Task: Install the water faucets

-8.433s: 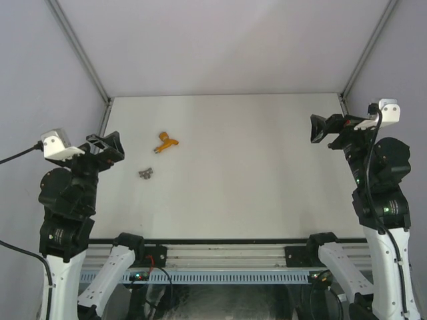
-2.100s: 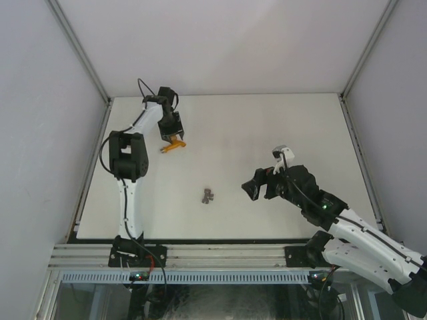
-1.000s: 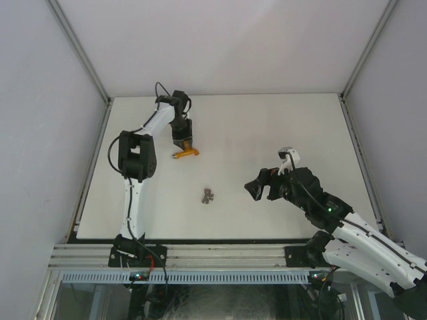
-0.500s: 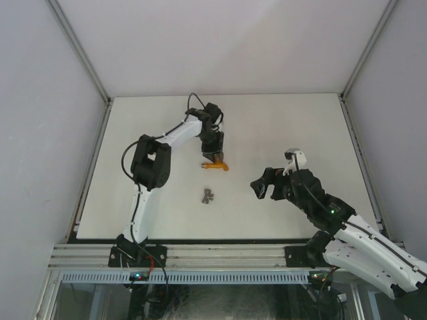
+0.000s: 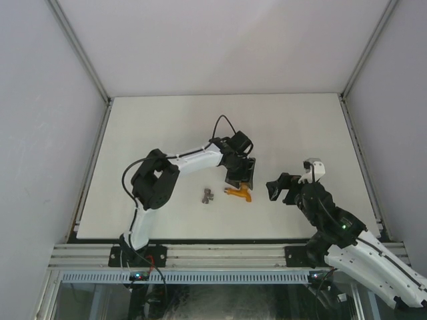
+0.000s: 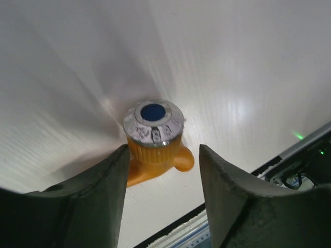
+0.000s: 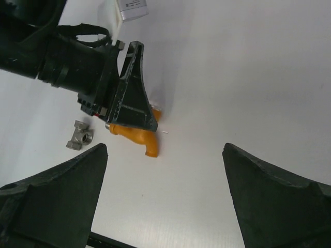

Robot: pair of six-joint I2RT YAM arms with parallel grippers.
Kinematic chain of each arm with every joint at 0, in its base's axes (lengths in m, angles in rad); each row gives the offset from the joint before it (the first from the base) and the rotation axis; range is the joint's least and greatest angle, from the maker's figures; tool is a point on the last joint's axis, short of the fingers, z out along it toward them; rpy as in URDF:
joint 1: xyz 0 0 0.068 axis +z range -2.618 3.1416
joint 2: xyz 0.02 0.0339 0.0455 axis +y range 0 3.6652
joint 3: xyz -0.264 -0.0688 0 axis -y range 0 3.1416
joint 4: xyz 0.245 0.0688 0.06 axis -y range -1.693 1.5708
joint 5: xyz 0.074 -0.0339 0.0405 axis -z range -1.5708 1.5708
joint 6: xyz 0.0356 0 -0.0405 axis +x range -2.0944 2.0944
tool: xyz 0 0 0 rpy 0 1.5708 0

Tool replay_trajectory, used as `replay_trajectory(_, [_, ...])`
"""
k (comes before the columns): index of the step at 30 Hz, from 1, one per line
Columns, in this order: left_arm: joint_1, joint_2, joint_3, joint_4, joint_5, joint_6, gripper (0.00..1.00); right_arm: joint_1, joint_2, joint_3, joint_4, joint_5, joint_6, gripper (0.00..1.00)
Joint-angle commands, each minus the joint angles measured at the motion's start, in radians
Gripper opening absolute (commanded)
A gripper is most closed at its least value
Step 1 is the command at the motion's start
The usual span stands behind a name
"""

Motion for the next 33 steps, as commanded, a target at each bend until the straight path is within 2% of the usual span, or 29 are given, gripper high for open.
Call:
replay_trajectory(1, [0.010,-0.194,-0.064,0.147,-0.052,-0.044,0.64,0.005,-0.100,-0.040,0.053,0.014,-0.052,0.92])
replay_trajectory(3, [0.010,-0.261,-0.099,0.183,-0.081,-0.032,0.70,0.005,-0.152,-0.063,0.084,-0.015,-0.086,0.92])
replay_trajectory(7, [0.010,-0.412,-0.212,0.246,-0.193,-0.017,0.75,0.005,-0.210,-0.108,0.169,-0.105,-0.150,0.92])
replay_trajectory(12, [0.017,-0.671,-0.474,0.339,-0.413,-0.027,0.82,0.008,-0.156,-0.159,0.291,-0.256,-0.232,0.91])
replay_trajectory(17, [0.050,-0.929,-0.719,0.384,-0.520,-0.029,0.88,0.018,0.060,-0.155,0.427,-0.396,-0.319,0.90])
replay_trajectory(20, [0.064,-1.098,-0.851,0.391,-0.585,-0.037,0.99,0.054,0.220,-0.131,0.509,-0.442,-0.398,0.87])
replay_trajectory(27, [0.149,-1.453,-1.073,0.351,-0.650,-0.085,1.00,0.217,0.577,-0.038,0.660,-0.368,-0.652,0.87])
replay_trajectory(33, [0.158,-1.593,-1.149,0.276,-0.694,-0.105,1.00,0.235,0.745,0.014,0.780,-0.441,-0.714,0.86])
